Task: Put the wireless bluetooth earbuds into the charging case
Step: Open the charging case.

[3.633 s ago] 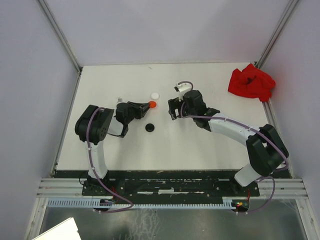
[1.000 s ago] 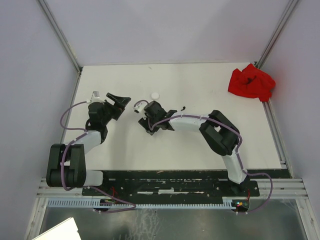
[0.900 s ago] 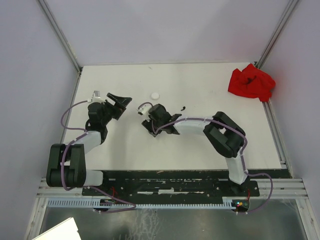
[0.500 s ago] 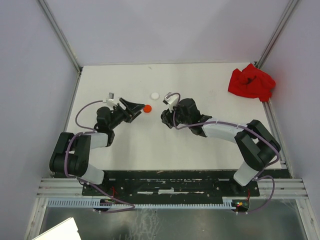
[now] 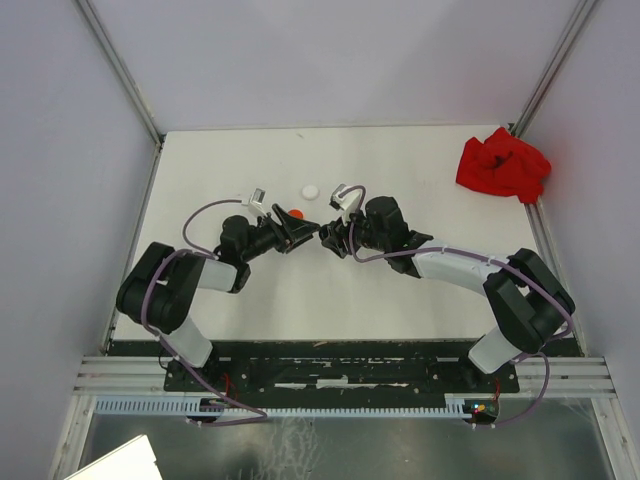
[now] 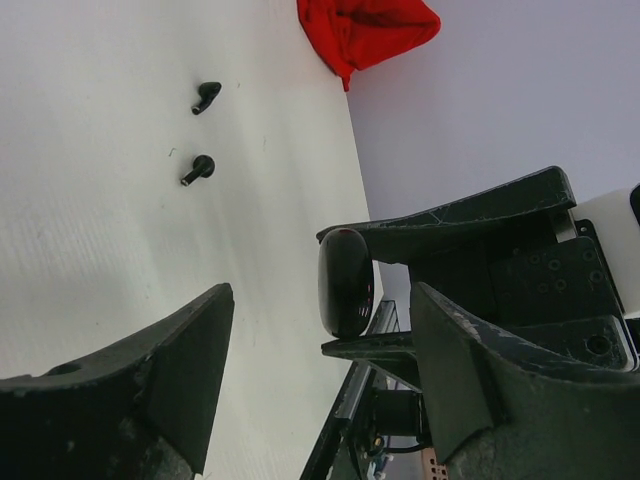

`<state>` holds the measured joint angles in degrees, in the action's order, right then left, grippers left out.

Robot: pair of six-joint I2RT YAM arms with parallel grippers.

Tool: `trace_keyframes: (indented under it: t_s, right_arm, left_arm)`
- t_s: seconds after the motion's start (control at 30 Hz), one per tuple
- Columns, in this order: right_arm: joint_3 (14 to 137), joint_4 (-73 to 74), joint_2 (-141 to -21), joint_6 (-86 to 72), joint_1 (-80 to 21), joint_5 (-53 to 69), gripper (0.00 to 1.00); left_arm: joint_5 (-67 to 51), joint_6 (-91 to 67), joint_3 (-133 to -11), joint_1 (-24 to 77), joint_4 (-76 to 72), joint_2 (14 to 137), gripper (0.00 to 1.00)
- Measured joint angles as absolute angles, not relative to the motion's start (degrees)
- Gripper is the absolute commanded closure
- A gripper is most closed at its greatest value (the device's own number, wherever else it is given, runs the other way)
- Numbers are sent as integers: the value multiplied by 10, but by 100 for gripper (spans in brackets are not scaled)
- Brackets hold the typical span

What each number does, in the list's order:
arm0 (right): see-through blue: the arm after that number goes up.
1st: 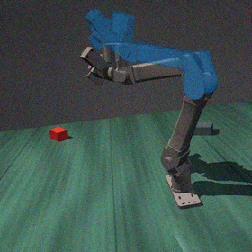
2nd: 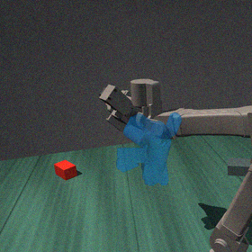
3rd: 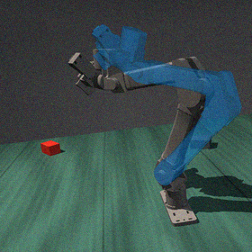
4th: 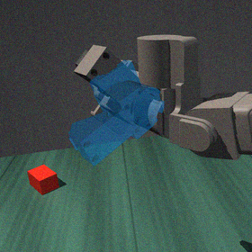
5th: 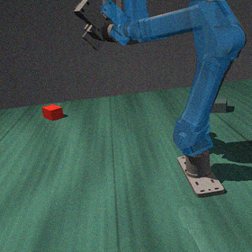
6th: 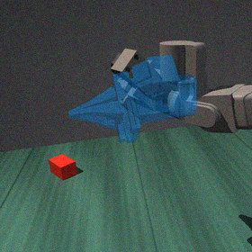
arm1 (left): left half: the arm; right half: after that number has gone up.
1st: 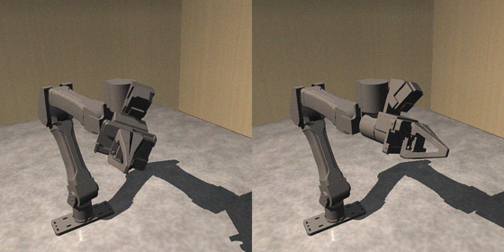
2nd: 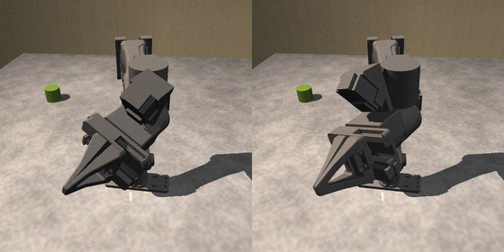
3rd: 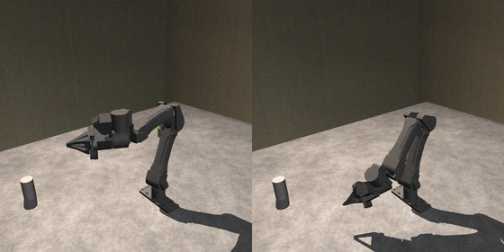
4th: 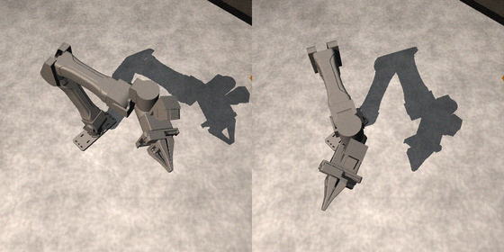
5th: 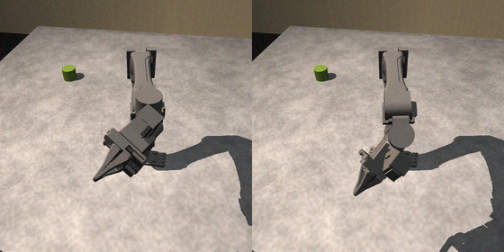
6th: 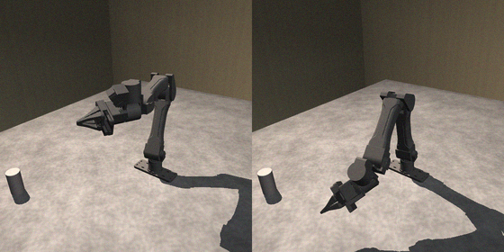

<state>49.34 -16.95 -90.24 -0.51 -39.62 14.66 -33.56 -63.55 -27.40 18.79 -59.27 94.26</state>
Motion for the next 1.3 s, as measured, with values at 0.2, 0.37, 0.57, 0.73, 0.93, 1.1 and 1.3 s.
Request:
trace_keyframes:
  t_s: [0.2,0.37,0.57,0.73,0.93,1.1,1.3]
  right_arm:
    - [493,-169,-902,-5,-396,155,69]
    - [493,-166,-902,-5,-396,156,69]
    - [493,-166,-902,-5,-396,156,69]
    - [493,-164,-902,-5,-396,156,69]
    - [493,-158,-902,-5,-396,156,69]
    - [493,-158,-902,-3,-396,156,69]
    - [493,-158,-900,-1,-396,156,70]
  left_arm:
    - [-345,-638,-281,195,-631,968,41]
    - [-352,-641,-284,201,-652,979,42]
    - [-360,-641,-291,209,-658,979,43]
    - [-361,-640,-302,218,-651,979,43]
    - [-360,-638,-309,224,-626,979,51]
    - [-355,-634,-310,224,-618,979,59]
    - [-347,-634,-310,224,-611,979,72]
